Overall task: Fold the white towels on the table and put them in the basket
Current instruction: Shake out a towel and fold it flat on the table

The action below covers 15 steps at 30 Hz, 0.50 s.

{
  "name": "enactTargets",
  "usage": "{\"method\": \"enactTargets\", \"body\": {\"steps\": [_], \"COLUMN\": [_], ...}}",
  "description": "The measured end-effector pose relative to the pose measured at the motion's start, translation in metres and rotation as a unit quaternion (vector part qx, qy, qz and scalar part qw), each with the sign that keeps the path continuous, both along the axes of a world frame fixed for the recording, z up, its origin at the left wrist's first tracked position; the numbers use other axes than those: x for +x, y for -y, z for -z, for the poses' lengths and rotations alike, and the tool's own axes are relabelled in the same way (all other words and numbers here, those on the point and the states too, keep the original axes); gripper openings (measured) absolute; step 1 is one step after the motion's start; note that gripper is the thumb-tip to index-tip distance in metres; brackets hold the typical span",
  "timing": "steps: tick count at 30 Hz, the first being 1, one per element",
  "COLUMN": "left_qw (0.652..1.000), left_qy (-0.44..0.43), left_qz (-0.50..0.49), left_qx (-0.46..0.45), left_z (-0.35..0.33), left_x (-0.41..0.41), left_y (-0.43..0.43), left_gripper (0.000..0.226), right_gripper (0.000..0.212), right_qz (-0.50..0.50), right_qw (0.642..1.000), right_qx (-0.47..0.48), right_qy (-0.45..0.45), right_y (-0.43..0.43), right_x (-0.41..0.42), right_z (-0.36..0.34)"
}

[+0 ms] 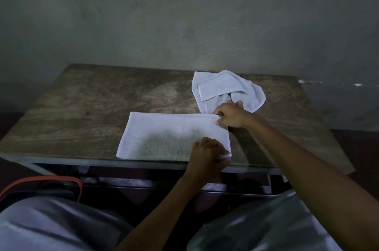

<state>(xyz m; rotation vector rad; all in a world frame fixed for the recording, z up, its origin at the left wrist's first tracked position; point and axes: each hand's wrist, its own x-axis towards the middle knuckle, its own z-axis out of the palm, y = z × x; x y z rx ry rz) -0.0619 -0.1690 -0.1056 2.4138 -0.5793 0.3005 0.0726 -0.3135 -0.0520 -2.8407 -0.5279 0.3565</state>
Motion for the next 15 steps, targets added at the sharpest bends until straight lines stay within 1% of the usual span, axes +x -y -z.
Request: {"method": "enactTargets", "body": {"steps": [2, 4, 5, 6, 7, 9, 10, 13, 15], "left_qw": [0.999, 0.993, 0.987, 0.978, 0.967, 0.948, 0.943, 0.935, 0.934], "left_qy": [0.002, -0.007, -0.022, -0.043, -0.062, -0.069, -0.058, -0.009, 0.019], "left_qz": [-0.003, -0.015, -0.027, -0.043, -0.063, -0.105, -0.122, -0.131, -0.134], "left_qx": [-0.048, -0.118, -0.156, -0.198, -0.238, -0.291, -0.304, -0.33, -0.33], "left_z": [-0.001, -0.005, -0.009, -0.013, -0.018, -0.025, -0.028, -0.04, -0.044], "left_x": [0.0, -0.001, -0.002, -0.005, -0.007, -0.011, -0.013, -0.019, -0.02], "left_y": [-0.002, -0.004, -0.005, -0.006, -0.008, -0.014, -0.02, -0.042, -0.059], "left_gripper": [0.024, 0.014, 0.011, 0.009, 0.008, 0.013, 0.017, 0.026, 0.019], "right_gripper": [0.013, 0.017, 0.018, 0.017, 0.015, 0.019, 0.02, 0.012, 0.015], "right_qz": [0.0, 0.01, 0.017, 0.027, 0.038, 0.055, 0.057, 0.051, 0.043], "right_qw": [1.0, 1.0, 0.999, 0.995, 0.986, 0.954, 0.938, 0.888, 0.853], "right_qx": [-0.003, 0.007, 0.029, 0.076, 0.142, 0.268, 0.313, 0.405, 0.451], "right_qy": [-0.017, -0.027, -0.038, -0.058, -0.082, -0.119, -0.139, -0.212, -0.261], "right_y": [0.0, 0.0, 0.001, 0.002, 0.002, 0.0, -0.003, -0.018, -0.031], "right_x": [0.001, 0.003, 0.002, 0.002, 0.001, -0.004, -0.007, -0.007, -0.002], "right_z": [-0.005, -0.01, -0.013, -0.016, -0.02, -0.033, -0.042, -0.061, -0.068]}}
